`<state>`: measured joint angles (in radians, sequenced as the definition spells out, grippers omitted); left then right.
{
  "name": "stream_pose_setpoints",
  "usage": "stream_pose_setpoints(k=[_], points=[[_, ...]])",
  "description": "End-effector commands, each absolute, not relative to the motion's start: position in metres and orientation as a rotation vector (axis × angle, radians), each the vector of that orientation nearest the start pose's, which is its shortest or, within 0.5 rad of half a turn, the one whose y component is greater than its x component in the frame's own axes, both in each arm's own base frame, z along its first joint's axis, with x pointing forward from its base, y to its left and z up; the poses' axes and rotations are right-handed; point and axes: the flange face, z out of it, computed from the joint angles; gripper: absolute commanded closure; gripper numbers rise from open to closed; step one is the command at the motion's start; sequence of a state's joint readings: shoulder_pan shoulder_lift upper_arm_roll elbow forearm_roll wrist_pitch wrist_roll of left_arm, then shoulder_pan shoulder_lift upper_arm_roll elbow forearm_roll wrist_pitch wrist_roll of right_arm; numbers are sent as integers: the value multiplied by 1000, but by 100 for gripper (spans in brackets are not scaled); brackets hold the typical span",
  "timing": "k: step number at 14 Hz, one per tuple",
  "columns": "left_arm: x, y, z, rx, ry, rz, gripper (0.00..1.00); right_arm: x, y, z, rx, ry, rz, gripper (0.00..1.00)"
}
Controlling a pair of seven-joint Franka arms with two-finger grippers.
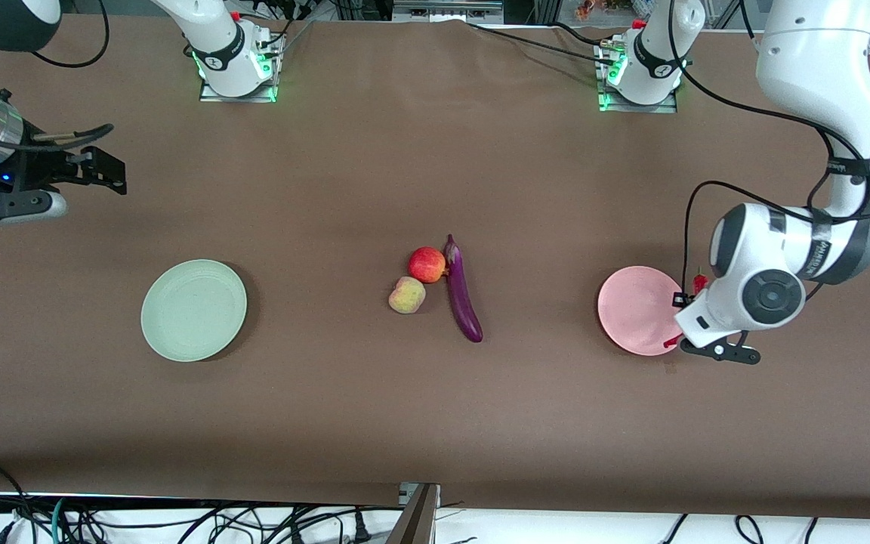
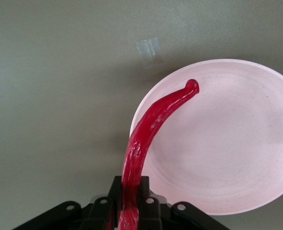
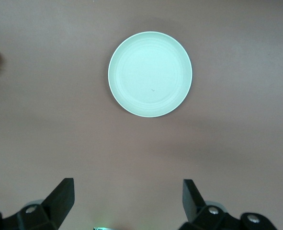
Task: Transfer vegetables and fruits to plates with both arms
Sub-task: 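Carry the chili pepper onto the pink plate and open the left gripper, then reach the right gripper to the red apple while the left gripper rises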
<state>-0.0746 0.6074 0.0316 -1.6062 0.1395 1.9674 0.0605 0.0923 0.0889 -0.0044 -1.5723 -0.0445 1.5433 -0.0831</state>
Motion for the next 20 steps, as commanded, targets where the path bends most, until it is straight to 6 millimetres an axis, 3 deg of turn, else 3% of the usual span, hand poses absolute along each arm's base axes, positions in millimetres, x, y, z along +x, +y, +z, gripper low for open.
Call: stream_pose_setpoints(k=[1, 4, 5, 6, 8, 11, 13, 16, 20], points=[[663, -32, 251, -3067, 294, 380, 100, 590, 49, 541, -3153, -296, 267, 0], [661, -31, 246, -3069, 296, 389, 99, 598, 49, 525, -3156, -306, 303, 0], [660, -30, 243, -3068, 293, 399, 75, 601, 51, 518, -3156, -314, 313, 0], [659, -29, 241, -3068, 291, 404, 1, 602, 53, 516, -3150, -311, 314, 0], [659, -33, 241, -3066, 300, 406, 0, 602, 81, 510, -3154, -323, 315, 0], [659, -36, 243, -3068, 304, 401, 0, 603, 139, 498, -3139, -173, 264, 0], [659, -40, 244, -3070, 300, 403, 0, 606, 193, 471, -3122, -73, 234, 0], [657, -53, 248, -3112, 290, 412, 0, 591, 291, 438, -3127, 107, 143, 0], [657, -56, 250, -3114, 294, 410, 0, 564, 384, 394, -3094, 306, 59, 0]])
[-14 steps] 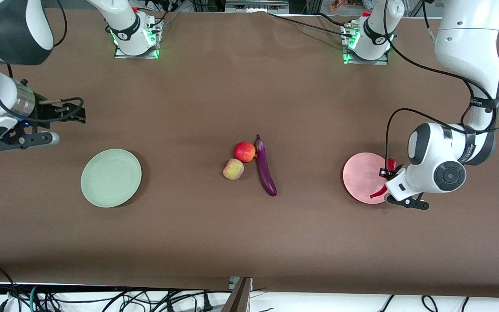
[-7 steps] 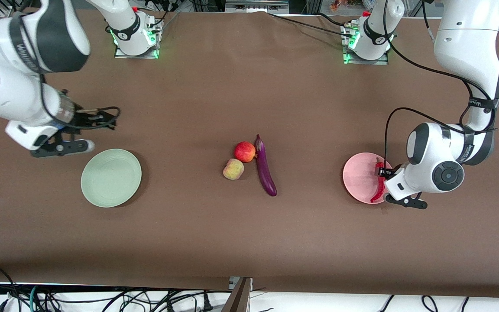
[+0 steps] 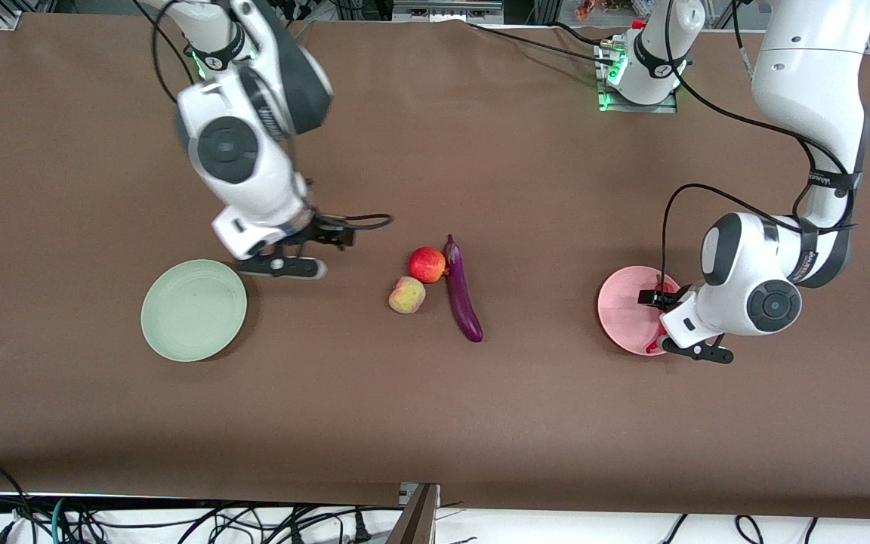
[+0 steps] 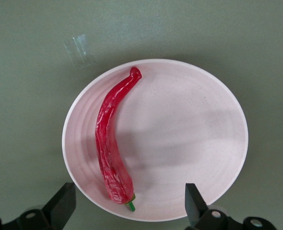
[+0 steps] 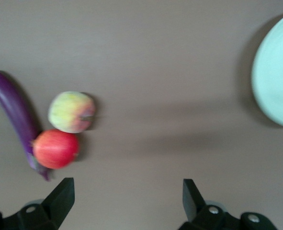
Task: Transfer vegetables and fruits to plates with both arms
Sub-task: 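Reach the right gripper to the red apple while the left gripper rises, then grasp the apple with the right gripper while the left gripper reaches the eggplant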
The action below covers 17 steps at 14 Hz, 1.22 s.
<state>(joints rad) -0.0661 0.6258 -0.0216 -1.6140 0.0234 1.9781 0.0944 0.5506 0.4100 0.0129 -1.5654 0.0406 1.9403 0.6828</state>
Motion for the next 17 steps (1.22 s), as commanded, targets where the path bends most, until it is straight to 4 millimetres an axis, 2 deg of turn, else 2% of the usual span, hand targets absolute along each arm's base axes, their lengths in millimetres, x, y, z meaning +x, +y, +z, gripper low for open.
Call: stream_pose_setpoints(k=[1, 4, 6, 9, 11, 14, 17], points=[[657, -56, 250, -3114, 294, 410, 0, 557, 402, 381, -3090, 322, 52, 0], [657, -61, 256, -3117, 310, 398, 0, 540, 449, 339, -3046, 440, 2, 0], [659, -81, 271, -3131, 360, 361, 0, 534, 468, 316, -3019, 463, -32, 0], [657, -117, 288, -3151, 442, 329, 0, 527, 477, 283, -3044, 446, -6, 0], [654, -146, 294, -3176, 438, 320, 0, 527, 482, 271, -3029, 436, -28, 0], [644, -188, 294, -3275, 219, 370, 0, 528, 485, 246, -3021, 433, -42, 0], [641, -203, 283, -3365, 38, 437, 0, 527, 487, 233, -3014, 434, -47, 0]])
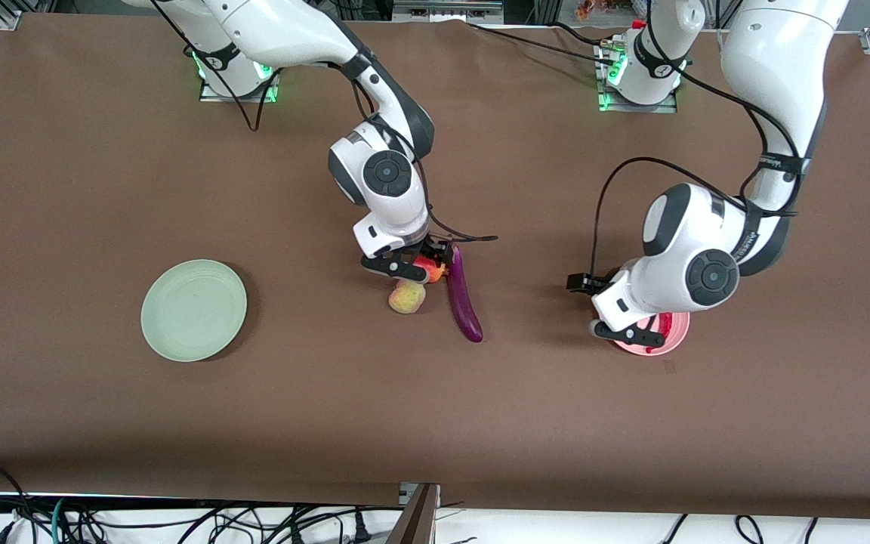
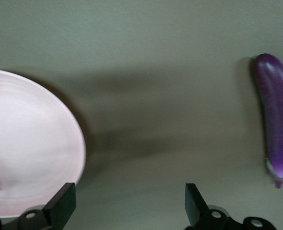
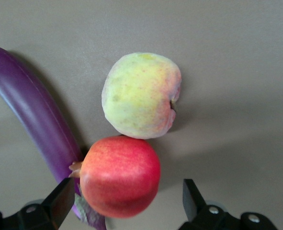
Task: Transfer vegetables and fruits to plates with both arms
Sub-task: 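Grasp the apple with the right gripper while the left gripper reaches the eggplant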
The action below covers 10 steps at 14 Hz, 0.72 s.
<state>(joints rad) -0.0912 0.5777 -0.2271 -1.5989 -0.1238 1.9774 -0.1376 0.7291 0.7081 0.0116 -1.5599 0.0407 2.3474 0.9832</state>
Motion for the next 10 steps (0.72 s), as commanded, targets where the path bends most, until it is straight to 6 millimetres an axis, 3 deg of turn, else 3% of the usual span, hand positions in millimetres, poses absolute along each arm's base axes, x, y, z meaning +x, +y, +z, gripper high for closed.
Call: stream_pose_setpoints(k=[1, 7, 10], points=[[640, -207, 277, -3436, -50, 502, 0, 524, 491, 231, -3010, 425, -53, 0], [640, -239, 257, -3595, -269, 540, 0, 519, 495, 216, -3015, 421, -52, 0], [635, -275, 253, -3634, -267, 453, 0, 521, 495, 209, -3003, 416, -75, 0]])
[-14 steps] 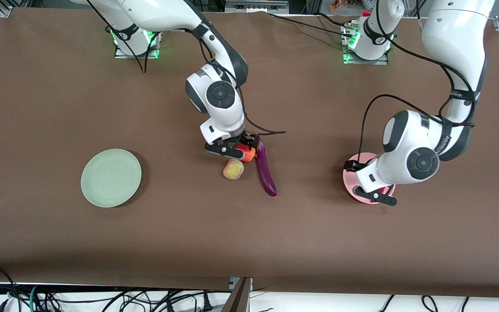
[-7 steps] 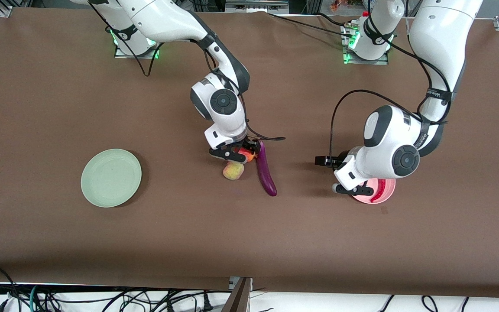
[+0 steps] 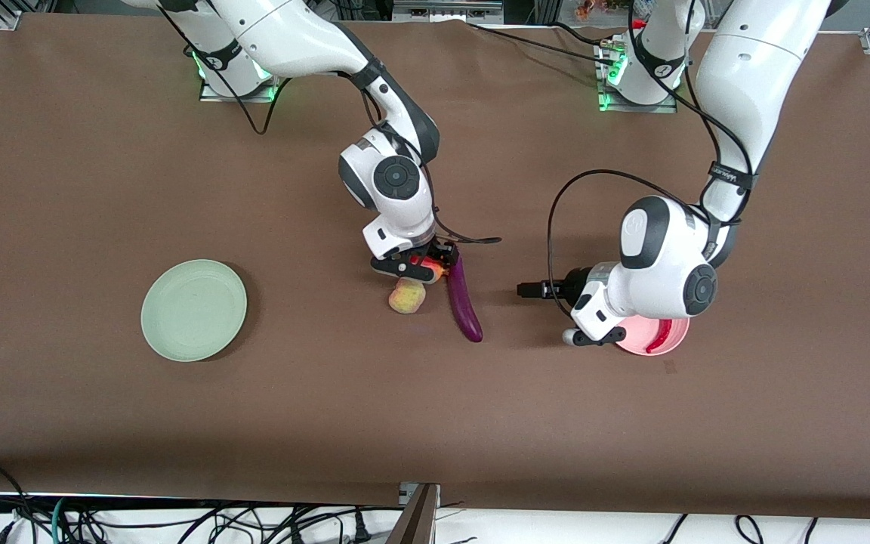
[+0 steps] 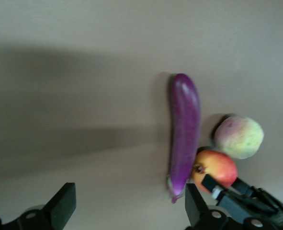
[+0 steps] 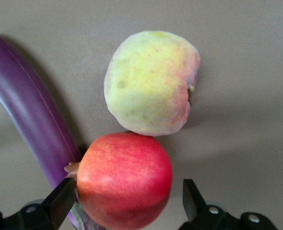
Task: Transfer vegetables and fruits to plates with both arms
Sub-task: 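Grasp the apple with the right gripper while the left gripper reaches the eggplant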
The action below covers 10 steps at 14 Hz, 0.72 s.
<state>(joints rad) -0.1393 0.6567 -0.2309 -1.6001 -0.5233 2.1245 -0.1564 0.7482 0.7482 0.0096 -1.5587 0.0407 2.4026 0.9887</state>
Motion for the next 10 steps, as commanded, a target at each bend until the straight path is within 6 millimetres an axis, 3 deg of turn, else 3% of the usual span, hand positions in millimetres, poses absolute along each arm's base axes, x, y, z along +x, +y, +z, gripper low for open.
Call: stream_pose_setpoints(k=[1, 3, 4, 6, 7, 10], points=[[631, -286, 244, 2591, 197, -309, 0, 523, 493, 205, -3005, 416, -78, 0], [625, -303, 231, 2599, 200, -281, 0, 523, 494, 201, -2996, 418, -88, 2], [625, -306, 227, 2582, 224, -277, 0, 523, 494, 201, -2996, 411, -90, 13], [622, -313, 221, 2535, 280, -282, 0, 525, 492, 201, -3000, 393, -94, 46], [622, -316, 220, 2529, 290, -276, 0, 526, 492, 202, -3001, 382, -98, 53], [617, -332, 212, 2495, 336, -242, 0, 537, 489, 223, -2986, 376, -125, 55]])
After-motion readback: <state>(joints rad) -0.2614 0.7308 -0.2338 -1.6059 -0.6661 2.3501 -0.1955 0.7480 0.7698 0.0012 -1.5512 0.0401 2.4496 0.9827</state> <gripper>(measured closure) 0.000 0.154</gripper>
